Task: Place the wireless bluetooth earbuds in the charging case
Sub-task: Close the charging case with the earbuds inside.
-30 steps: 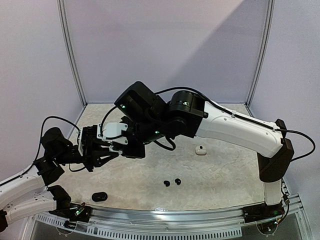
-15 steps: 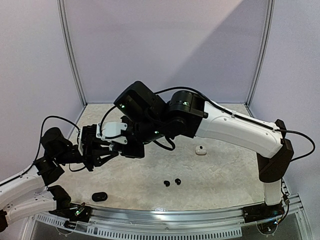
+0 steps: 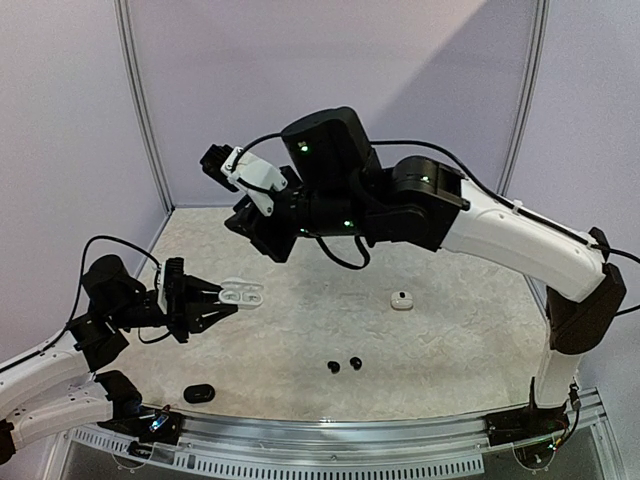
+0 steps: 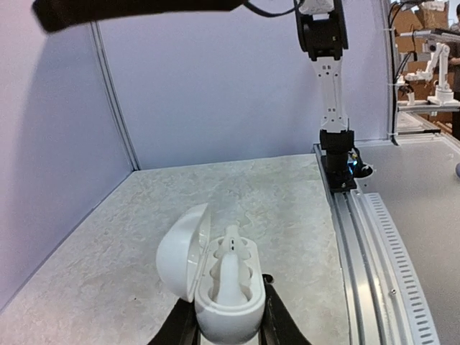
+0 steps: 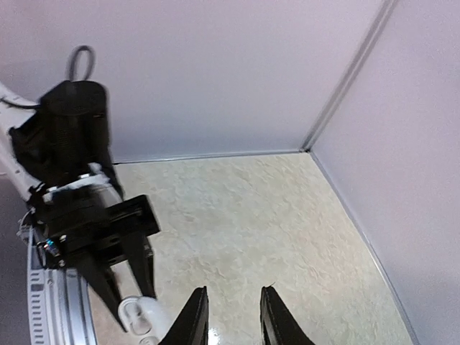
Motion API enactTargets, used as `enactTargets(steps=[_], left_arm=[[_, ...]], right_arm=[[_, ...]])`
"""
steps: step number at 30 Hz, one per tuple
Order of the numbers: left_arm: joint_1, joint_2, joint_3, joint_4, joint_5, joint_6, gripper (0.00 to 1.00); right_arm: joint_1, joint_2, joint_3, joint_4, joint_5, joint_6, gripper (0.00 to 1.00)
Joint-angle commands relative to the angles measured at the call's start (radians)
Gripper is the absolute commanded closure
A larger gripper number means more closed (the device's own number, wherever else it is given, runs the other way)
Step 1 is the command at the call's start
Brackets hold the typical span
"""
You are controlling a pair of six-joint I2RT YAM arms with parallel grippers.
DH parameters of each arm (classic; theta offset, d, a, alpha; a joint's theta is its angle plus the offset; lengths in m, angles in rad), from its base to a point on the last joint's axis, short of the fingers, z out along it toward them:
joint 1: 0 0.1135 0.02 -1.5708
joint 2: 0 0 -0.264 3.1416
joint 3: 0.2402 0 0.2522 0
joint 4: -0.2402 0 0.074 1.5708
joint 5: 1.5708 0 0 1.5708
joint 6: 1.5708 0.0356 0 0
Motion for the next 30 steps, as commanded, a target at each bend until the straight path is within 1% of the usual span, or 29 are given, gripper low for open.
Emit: enactTargets(steps=[1, 3, 5, 9, 12, 17, 19, 20, 23, 26, 28, 30], left_arm=[[-0.003, -0.006, 0.034, -0.044, -0.080, 0.133, 1.00], [-0.003, -0.003, 0.042, -0.043, -0.131, 0.110, 1.00], [-0.001, -0.002, 0.045, -0.040, -0.153, 0.071, 1.00], [0.000, -0.001, 0.034, -0.019, -0.142, 0.003, 1.00], [0.000, 0.005, 0.035, -0.014, -0.148, -0.008, 1.00], [0.000, 0.020, 0.041, -0.025, -0.162, -0.048, 1.00], [0.000, 0.028, 0.046, -0.029, -0.187, -0.099, 1.00], [0.000, 0.037, 0.049, -0.037, -0.201, -0.132, 1.00], [0.005, 0.064, 0.090, -0.103, -0.252, -0.223, 1.00], [0.016, 0.118, 0.153, -0.208, -0.308, -0.302, 1.00], [0.023, 0.175, 0.220, -0.305, -0.346, -0.337, 1.00], [0.033, 0.258, 0.312, -0.454, -0.374, -0.343, 1.00]], right_arm=[[-0.006, 0.143, 0.045, -0.048, 0.203, 0.154, 0.75], [0.004, 0.171, 0.040, -0.058, 0.206, 0.175, 0.75], [0.019, 0.178, 0.021, -0.058, 0.223, 0.173, 0.75], [0.029, 0.164, -0.018, -0.071, 0.246, 0.192, 0.75], [0.029, 0.137, -0.049, -0.070, 0.273, 0.209, 0.75], [0.010, 0.099, -0.062, -0.089, 0.380, 0.220, 0.74], [-0.029, 0.083, -0.065, -0.128, 0.405, 0.284, 0.73], [-0.054, 0.073, -0.076, -0.154, 0.411, 0.344, 0.73], [-0.126, 0.026, -0.144, -0.214, 0.428, 0.481, 0.69], [-0.190, -0.037, -0.264, -0.220, 0.419, 0.582, 0.64], [-0.235, -0.093, -0.367, -0.208, 0.414, 0.627, 0.61], [-0.269, -0.133, -0.460, -0.202, 0.406, 0.670, 0.59]])
